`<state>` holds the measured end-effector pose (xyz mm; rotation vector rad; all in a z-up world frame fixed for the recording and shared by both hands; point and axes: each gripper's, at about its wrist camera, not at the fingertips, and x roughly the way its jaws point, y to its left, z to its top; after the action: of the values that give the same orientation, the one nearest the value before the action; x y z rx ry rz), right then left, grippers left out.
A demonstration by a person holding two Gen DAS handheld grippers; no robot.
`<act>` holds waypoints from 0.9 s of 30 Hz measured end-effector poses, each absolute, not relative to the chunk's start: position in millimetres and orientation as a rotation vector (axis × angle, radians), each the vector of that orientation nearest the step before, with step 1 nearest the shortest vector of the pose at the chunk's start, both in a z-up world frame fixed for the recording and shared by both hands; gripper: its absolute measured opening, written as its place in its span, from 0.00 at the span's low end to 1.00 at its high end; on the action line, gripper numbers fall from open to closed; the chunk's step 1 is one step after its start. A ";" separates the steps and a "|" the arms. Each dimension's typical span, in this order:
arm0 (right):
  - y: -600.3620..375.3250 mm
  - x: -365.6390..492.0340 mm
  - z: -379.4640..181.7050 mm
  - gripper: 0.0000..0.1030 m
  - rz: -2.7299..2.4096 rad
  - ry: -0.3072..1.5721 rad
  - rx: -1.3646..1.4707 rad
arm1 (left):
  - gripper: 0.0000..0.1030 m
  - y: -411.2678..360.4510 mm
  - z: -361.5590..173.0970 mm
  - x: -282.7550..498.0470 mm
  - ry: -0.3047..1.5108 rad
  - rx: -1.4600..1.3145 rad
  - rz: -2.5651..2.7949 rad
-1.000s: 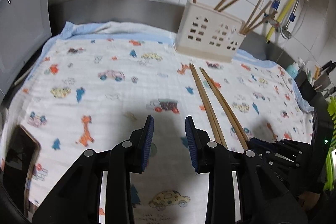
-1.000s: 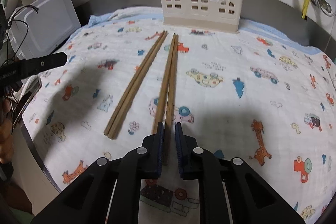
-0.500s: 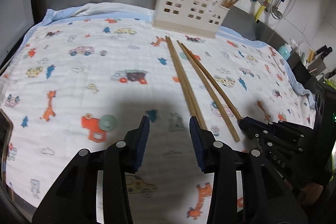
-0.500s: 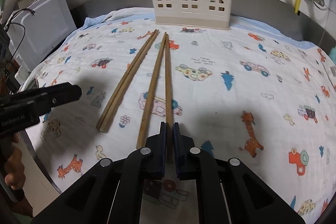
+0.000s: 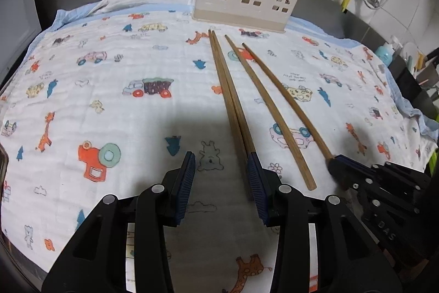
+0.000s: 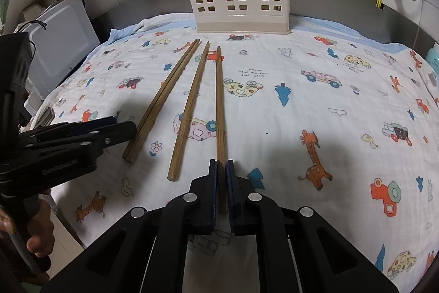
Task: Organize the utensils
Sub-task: 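Close the right gripper on a chopstick while the left gripper closes on another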
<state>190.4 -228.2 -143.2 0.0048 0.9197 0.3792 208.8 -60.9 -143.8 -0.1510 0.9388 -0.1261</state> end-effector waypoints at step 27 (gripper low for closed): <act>-241.1 186.1 -146.5 0.07 0.373 0.899 0.068 | 0.34 -63.8 -145.4 219.9 0.910 -0.047 0.005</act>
<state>186.1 -241.1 -146.5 0.0684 0.8989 0.3730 219.9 -63.8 -145.4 -0.0475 0.9100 0.0049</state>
